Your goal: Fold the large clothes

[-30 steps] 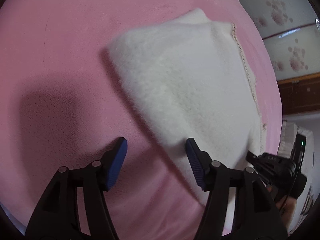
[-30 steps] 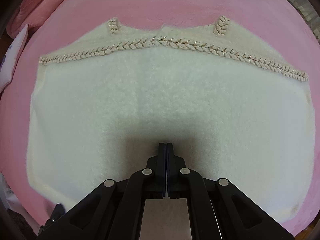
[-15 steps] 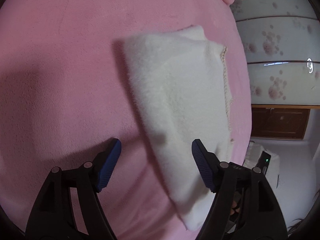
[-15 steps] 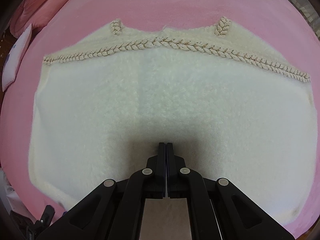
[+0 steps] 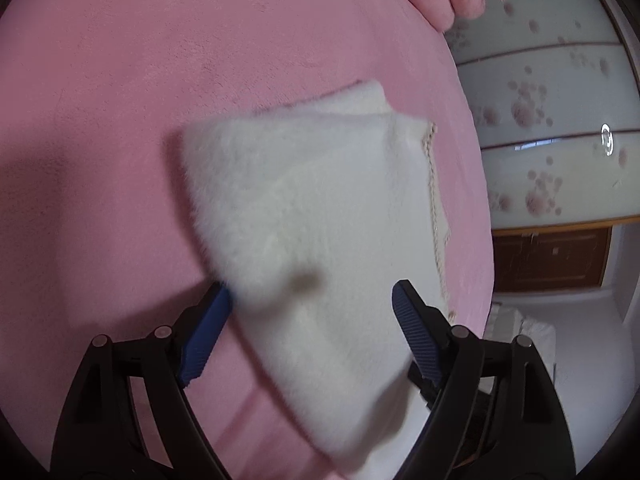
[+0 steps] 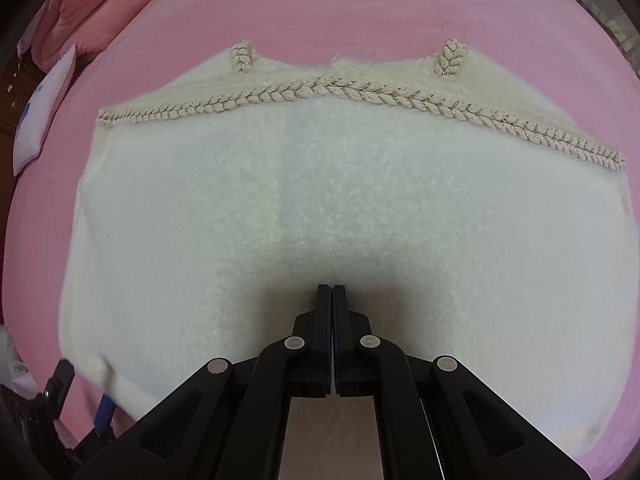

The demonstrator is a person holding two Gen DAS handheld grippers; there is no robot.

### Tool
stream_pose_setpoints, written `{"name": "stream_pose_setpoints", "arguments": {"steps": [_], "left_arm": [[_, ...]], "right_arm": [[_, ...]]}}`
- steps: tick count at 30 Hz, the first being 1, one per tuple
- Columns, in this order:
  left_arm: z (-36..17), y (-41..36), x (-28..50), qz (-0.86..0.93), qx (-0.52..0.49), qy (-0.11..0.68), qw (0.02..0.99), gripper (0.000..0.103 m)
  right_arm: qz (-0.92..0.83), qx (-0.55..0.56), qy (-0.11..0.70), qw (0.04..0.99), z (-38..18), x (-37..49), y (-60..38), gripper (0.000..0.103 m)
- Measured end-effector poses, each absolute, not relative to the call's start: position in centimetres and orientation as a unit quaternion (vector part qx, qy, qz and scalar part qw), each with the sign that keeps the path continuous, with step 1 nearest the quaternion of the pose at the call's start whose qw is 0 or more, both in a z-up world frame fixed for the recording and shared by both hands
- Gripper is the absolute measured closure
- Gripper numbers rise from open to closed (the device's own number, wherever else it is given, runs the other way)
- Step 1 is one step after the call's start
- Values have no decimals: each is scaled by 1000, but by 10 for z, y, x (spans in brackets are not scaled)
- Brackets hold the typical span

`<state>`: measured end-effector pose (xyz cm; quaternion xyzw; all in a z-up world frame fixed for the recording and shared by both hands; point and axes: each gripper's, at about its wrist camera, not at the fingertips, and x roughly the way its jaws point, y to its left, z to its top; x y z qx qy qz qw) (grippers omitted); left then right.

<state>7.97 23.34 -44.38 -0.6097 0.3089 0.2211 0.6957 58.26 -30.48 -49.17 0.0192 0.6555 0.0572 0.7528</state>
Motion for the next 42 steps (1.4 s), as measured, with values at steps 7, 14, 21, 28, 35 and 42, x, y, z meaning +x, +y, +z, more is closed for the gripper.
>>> {"name": "stream_pose_setpoints", "arguments": {"steps": [7, 14, 21, 28, 35, 42], "left_arm": [[-461, 255, 78, 236, -621, 266, 699, 24], [-466, 274, 118, 261, -540, 332, 728, 47], [-452, 281, 116, 264, -545, 362, 709, 73], [-400, 265, 108, 266, -527, 341, 731, 87], [-324, 210, 113, 174, -460, 279, 825, 88], [-261, 114, 119, 77, -364, 256, 892, 90]], "right_arm": [[59, 6, 656, 752, -495, 581, -314, 103], [73, -7, 655, 752, -497, 584, -319, 103], [64, 11, 665, 744, -496, 587, -323, 103], [50, 17, 679, 732, -497, 591, -320, 103], [63, 44, 688, 721, -497, 599, -325, 103], [118, 111, 667, 727, -495, 595, -348, 103]]}}
